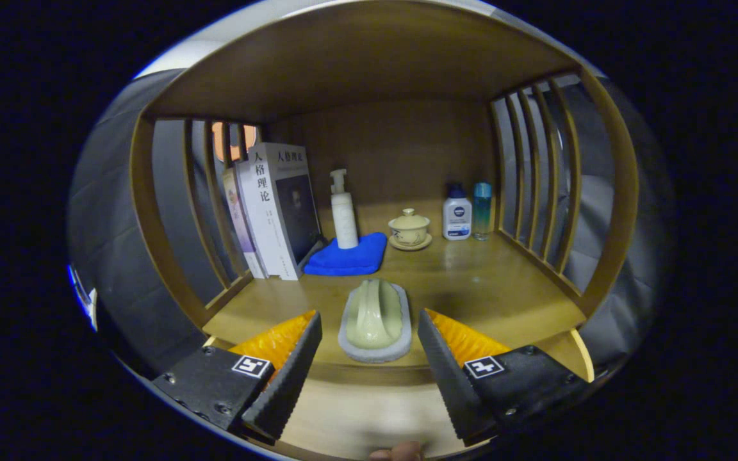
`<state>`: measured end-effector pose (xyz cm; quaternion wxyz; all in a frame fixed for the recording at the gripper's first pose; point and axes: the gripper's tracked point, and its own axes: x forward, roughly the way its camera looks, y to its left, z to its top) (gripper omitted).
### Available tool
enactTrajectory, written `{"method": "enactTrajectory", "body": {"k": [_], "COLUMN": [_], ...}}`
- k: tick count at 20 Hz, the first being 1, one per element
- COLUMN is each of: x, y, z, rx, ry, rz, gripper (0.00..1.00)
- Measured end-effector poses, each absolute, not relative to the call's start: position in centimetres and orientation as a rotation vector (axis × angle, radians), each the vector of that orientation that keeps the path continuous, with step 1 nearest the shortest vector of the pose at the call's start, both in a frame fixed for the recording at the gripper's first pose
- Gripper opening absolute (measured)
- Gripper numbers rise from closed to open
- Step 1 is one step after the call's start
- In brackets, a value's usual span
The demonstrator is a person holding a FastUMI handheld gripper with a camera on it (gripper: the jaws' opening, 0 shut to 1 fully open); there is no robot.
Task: Pull open the drawer, take out the items inside it, and place them on the countertop above the cabinet.
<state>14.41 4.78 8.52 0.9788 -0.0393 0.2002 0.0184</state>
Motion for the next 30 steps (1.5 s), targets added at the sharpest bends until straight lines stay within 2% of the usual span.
{"method": "enactTrajectory", "body": {"k": [9,21,30], "x": [5.7,-3.6,-6.5], "y": [3.4,1.6,1.0], "z": [8.0,4.7,-0.8], "rx": [-0.064,-0.084,-0.077], "ry": [0.266,0.179,0.253], "rz": [0.010,-0.043,-0.037], "gripper": [0.96,0.98,0.99]}}
